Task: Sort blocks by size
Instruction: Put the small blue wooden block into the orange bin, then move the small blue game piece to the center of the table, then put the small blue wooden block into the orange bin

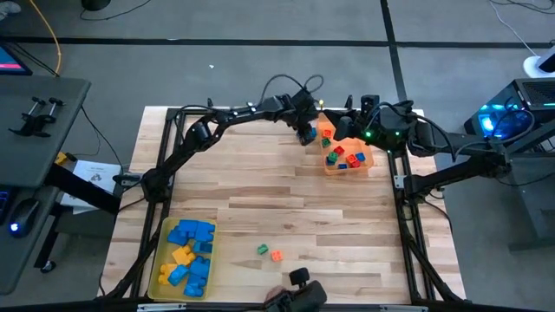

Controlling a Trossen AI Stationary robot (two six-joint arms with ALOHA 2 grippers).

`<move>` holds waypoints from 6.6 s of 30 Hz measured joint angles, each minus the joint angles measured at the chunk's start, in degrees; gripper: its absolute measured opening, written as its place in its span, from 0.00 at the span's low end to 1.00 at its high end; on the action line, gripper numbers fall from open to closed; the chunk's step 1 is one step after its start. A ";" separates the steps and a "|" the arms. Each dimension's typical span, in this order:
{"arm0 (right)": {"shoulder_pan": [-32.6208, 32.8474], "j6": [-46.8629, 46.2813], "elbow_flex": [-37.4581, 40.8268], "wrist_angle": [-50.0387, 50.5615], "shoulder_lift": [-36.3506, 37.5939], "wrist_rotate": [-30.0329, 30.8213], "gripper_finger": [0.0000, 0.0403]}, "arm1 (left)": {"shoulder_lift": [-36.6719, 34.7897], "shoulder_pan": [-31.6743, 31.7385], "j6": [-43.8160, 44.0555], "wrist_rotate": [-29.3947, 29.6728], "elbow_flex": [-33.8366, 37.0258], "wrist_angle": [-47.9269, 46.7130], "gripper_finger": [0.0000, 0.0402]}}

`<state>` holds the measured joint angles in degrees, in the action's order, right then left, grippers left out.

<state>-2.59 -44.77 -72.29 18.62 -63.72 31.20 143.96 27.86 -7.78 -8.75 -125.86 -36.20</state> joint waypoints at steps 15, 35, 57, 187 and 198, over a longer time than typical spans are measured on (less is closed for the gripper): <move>-1.37 -3.19 0.00 5.17 -0.40 0.87 0.00 | -12.18 2.58 4.01 -8.80 -1.01 -39.72 0.00; -31.10 10.66 -9.94 18.46 -33.20 -40.70 0.00 | -89.37 -6.92 35.66 -4.22 76.98 20.06 0.00; -29.74 85.69 -54.34 64.36 -73.58 -14.01 0.00 | -101.96 -11.94 49.70 4.34 88.47 24.35 0.00; -13.41 69.30 -42.80 61.41 -74.79 -38.31 0.00 | -101.98 -15.28 47.56 1.87 88.41 19.75 0.00; -10.36 67.59 -42.80 66.55 -64.09 -37.70 0.00 | -101.98 -15.28 48.01 1.85 88.41 19.75 0.00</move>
<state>-12.95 22.82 -115.09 85.17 -127.82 -6.50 41.98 12.58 40.23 -6.90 -37.45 -16.45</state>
